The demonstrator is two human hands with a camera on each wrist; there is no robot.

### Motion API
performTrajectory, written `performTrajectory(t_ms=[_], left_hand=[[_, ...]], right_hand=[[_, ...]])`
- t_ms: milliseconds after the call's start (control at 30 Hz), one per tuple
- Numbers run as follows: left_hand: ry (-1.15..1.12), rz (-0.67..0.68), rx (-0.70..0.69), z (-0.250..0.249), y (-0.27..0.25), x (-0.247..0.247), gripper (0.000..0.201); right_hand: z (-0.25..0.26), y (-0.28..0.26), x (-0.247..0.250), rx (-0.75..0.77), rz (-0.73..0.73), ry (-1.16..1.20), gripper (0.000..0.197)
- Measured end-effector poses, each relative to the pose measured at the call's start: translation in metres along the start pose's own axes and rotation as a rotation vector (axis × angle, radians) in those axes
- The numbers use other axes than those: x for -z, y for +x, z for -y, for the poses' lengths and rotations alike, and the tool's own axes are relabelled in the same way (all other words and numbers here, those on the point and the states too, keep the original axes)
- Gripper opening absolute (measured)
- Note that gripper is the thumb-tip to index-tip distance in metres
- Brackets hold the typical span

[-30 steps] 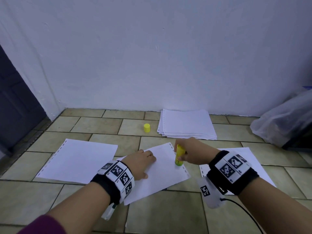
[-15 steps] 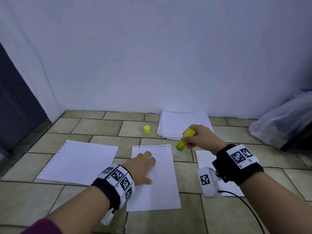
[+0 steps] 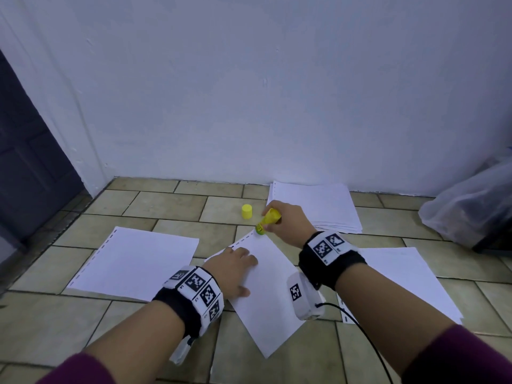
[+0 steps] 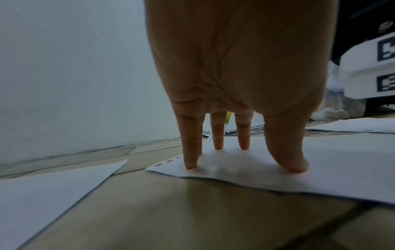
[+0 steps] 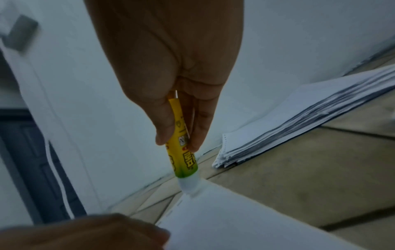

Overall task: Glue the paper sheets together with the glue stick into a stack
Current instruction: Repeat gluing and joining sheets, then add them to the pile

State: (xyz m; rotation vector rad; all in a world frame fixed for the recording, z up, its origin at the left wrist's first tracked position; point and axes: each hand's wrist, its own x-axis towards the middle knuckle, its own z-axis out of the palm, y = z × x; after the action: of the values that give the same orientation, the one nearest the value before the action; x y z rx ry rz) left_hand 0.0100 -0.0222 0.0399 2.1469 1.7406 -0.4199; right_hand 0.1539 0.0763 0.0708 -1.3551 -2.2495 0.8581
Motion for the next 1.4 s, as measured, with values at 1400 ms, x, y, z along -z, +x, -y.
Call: performTrajectory(t_ms=[1400], left_hand=[[-0.16,-0.068,0.093,0.038,-0.009,-0.004,0.089]], right_hand=[[-0.018,0.024,-0.003,-0.146,-0.156,0.405,0.03]])
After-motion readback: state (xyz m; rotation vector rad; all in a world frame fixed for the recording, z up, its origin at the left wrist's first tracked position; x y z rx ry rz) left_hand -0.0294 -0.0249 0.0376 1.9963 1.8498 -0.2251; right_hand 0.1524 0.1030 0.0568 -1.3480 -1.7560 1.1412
